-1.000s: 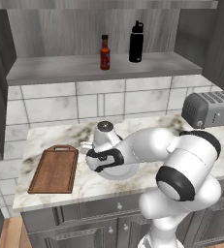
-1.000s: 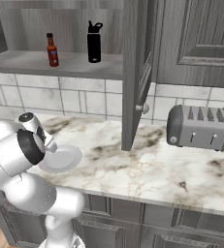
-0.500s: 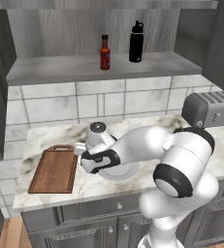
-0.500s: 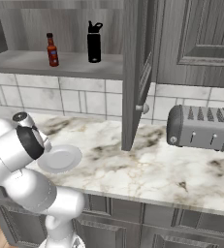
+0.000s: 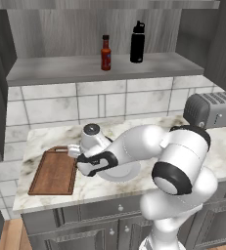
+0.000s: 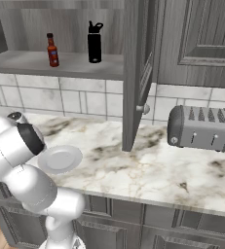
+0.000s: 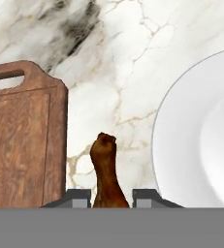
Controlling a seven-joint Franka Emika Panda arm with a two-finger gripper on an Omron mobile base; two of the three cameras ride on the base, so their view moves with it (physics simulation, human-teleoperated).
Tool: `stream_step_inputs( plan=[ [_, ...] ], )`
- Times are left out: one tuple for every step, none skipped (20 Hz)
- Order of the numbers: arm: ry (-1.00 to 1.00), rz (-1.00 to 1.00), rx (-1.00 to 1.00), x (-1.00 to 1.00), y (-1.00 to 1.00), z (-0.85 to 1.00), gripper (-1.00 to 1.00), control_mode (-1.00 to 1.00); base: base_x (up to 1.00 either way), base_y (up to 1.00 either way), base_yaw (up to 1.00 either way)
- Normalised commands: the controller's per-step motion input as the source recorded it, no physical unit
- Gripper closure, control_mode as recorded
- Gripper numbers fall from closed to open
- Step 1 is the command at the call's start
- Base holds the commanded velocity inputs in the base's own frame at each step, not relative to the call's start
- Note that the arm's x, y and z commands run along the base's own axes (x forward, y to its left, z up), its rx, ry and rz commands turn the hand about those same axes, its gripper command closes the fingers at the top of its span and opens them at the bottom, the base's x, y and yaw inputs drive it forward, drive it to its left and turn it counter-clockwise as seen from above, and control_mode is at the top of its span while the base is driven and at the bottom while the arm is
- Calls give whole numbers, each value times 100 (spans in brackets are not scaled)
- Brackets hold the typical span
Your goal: Pick the chicken drumstick from the plate and place it on the cutting board. Then pick the condiment bottle from the cabinet and place it next to the cutting board.
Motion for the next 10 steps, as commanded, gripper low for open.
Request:
stream_step_inputs(
  plan=[
    [0,0,0,0,28,0,100,-100,0,0,0],
    [0,0,0,0,28,0,100,-100,0,0,0],
    [0,0,0,0,29,0,100,-100,0,0,0],
    [0,0,0,0,29,0,100,-100,0,0,0],
    [0,0,0,0,29,0,100,-100,0,0,0],
    [0,0,0,0,29,0,100,-100,0,0,0],
    [0,0,0,0,29,0,100,-100,0,0,0],
    [0,0,0,0,29,0,100,-100,0,0,0],
    [0,0,0,0,30,0,100,-100,0,0,0],
    [0,0,0,0,30,0,100,-100,0,0,0]
  ],
)
